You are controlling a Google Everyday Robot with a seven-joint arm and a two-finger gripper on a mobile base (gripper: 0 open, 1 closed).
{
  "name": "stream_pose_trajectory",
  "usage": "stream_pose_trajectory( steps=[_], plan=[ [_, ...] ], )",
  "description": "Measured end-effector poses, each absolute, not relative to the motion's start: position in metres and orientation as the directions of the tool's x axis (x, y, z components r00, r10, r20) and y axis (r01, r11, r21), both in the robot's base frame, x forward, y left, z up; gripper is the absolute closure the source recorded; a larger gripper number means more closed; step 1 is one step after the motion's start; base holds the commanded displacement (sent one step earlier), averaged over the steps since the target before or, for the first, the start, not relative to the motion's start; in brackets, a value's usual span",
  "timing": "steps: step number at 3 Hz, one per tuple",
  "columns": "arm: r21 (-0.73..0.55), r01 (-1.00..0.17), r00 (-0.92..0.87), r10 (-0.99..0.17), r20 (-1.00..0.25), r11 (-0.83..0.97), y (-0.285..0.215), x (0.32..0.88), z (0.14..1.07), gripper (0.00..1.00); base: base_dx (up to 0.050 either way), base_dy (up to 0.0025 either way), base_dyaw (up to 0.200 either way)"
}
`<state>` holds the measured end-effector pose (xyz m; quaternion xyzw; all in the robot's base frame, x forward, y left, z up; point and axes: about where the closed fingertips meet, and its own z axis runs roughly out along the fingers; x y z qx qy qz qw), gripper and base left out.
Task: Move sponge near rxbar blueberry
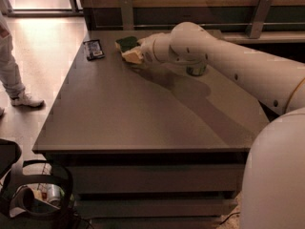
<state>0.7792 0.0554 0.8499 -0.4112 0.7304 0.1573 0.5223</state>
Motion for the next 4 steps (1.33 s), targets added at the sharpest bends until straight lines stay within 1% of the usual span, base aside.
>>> stream_pose_trajectory(
  steps=[1,2,3,4],
  plan=[
    [-0.198,-0.767,-0.116,-0.436,-0.892,0.61,0.0577,0.7788,0.8489,0.59,0.0,0.0,0.0],
    [-0.197,-0.77,-0.116,-0.437,-0.892,0.607,0.0608,0.7784,0.8476,0.28,0.0,0.0,0.0],
    [-0.196,-0.772,-0.116,-0.437,-0.892,0.605,0.0628,0.7781,0.8468,0.05,0.0,0.0,0.0],
    [-0.195,-0.774,-0.116,-0.437,-0.892,0.603,0.0644,0.7778,0.8461,0.0,0.0,0.0,0.0]
  ],
)
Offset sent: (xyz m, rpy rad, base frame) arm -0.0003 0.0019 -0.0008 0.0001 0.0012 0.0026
